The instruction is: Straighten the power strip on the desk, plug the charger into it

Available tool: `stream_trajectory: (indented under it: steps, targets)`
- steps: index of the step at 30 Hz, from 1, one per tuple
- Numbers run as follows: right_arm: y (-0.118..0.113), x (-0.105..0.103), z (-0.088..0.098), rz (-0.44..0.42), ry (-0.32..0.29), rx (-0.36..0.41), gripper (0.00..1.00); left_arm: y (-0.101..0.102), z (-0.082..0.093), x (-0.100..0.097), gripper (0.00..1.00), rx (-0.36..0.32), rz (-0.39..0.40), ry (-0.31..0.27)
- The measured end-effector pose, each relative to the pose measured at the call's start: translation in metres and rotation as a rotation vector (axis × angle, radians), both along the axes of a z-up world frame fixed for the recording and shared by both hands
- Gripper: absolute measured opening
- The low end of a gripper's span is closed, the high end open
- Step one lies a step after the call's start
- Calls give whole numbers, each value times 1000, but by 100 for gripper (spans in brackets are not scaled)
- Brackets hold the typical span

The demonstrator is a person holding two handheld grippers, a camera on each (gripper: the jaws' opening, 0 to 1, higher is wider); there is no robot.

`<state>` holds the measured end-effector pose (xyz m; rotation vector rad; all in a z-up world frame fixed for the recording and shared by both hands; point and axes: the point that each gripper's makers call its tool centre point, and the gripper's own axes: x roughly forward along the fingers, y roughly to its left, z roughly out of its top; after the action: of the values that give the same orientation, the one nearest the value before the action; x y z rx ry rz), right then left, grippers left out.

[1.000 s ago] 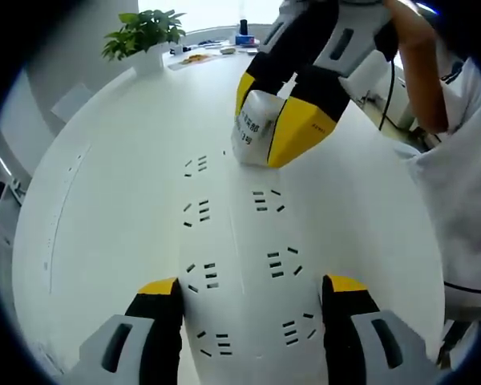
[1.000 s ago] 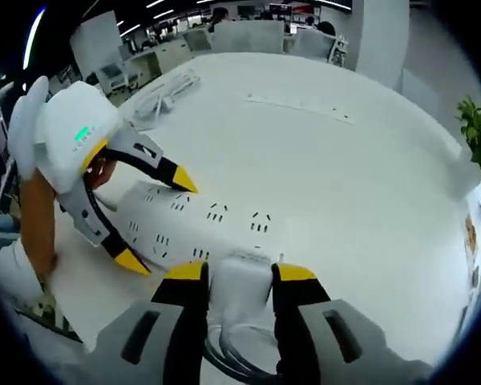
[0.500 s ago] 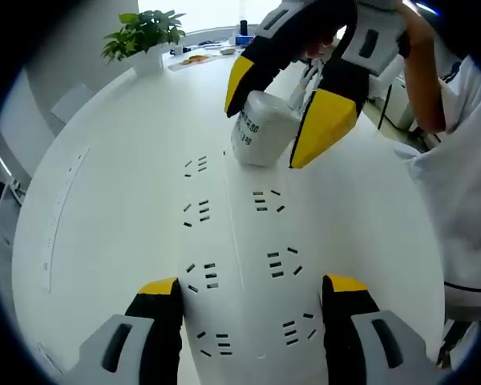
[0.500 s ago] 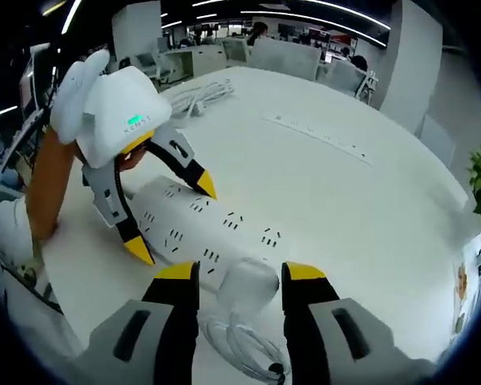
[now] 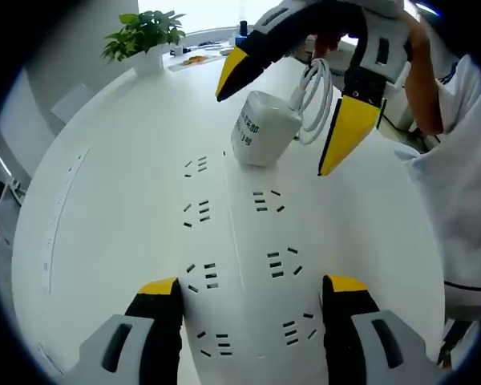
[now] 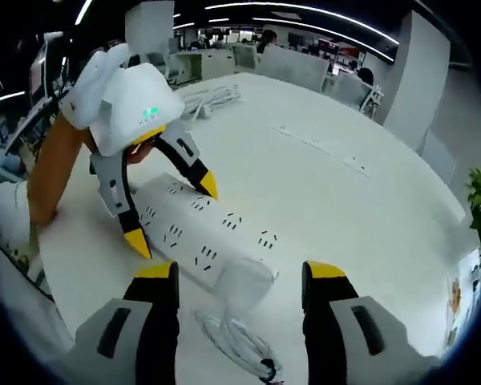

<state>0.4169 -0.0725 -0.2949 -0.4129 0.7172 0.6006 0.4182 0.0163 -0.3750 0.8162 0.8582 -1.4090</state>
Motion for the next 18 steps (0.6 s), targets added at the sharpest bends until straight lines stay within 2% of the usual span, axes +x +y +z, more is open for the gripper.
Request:
stream_trajectory:
  steps: [2, 5, 13, 18]
  targets:
    - [3, -3, 7, 31, -24, 17, 65, 0, 0, 0, 72, 1, 0, 0]
    - [3, -5, 14, 27, -42, 52, 73, 0, 0, 0, 72, 0, 0, 0]
    - [-4, -8, 9, 13, -63, 68, 82, 1, 0, 0, 72, -1, 1, 0]
    - [2, -15, 8, 94, -107, 95, 86, 1, 0, -2, 72, 2, 2, -1]
